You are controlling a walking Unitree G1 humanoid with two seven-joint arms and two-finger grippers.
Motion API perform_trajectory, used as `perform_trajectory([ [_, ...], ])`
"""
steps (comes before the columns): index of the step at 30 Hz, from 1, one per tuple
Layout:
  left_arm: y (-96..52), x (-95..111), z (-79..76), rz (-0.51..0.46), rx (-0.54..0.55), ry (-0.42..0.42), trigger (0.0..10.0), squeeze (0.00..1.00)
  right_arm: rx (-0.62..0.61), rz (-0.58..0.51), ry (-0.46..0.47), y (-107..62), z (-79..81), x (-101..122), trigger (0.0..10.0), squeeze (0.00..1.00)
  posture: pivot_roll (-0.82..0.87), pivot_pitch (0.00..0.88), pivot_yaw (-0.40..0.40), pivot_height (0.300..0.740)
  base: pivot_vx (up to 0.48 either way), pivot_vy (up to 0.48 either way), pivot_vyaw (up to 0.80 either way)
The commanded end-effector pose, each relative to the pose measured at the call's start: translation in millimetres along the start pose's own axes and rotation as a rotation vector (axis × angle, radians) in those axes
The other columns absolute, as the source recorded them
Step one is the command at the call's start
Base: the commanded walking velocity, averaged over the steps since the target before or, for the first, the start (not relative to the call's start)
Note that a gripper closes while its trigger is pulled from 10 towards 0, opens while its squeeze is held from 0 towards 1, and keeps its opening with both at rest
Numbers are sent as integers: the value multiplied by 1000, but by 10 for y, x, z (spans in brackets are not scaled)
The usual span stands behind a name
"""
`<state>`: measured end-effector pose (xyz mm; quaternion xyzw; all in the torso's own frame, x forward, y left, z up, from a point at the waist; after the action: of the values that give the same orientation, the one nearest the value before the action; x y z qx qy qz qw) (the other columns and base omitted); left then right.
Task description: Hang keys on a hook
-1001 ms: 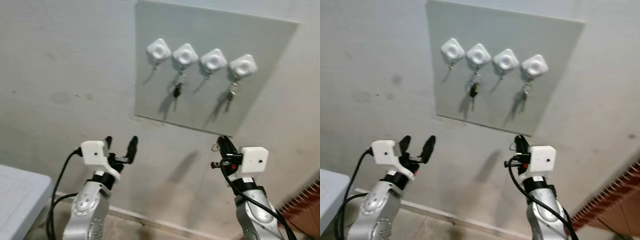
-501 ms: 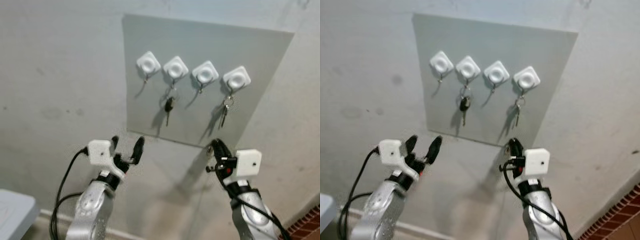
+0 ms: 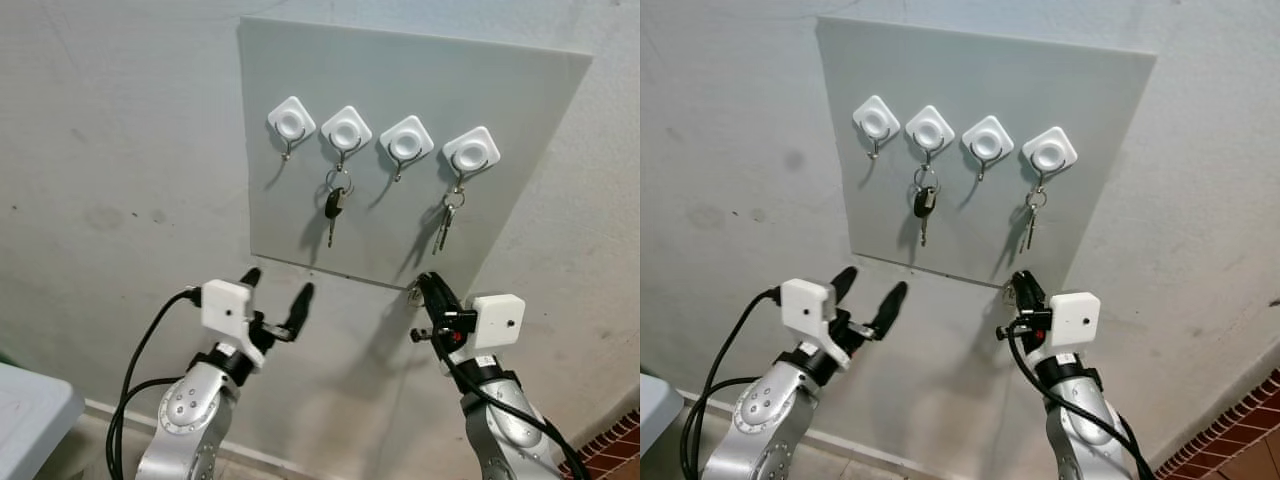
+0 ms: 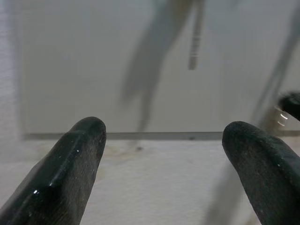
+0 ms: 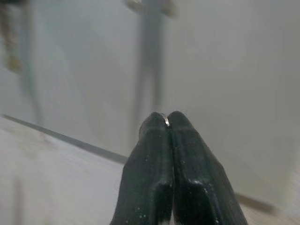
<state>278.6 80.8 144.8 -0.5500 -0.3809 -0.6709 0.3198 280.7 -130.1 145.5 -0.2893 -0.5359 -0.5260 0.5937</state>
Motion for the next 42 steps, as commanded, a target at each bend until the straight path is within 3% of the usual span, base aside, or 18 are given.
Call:
perform_trajectory([
  [1,8,58,-50,-18,-48,42,10000,0,78,-60,13,67,144,158,10000,0,38,0,-46,740,0,0,0],
  [3,47,156,-68,-47,-86,37,10000,0,124,-118,31,130,224,321,10000,0,33,0,-44,740,0,0,0],
  [8,112,320,-92,-99,-136,52,10000,0,174,-164,34,216,312,476,10000,0,29,0,-42,740,0,0,0],
  [23,180,581,-70,-167,-178,71,10000,0,214,-261,72,269,381,790,10000,0,27,11,-39,740,0,0,0],
  [42,215,716,-138,-204,-231,68,10000,0,299,-249,92,176,483,807,10000,0,19,16,-28,740,0,0,0],
])
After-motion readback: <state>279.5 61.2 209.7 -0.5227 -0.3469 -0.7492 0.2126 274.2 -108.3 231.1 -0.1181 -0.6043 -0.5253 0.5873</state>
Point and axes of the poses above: a point about 5 cm out from each wrist's last joint towards the gripper, its own y axis pointing out of the wrist towards the gripper, its own x axis along the axis of the wrist's last joint, z = x × y, the point moved 3 cm from there along y, pointing out of the wrist towards the gripper, and after that the axes turned 10 degrees about y, right-handed, at the moved point
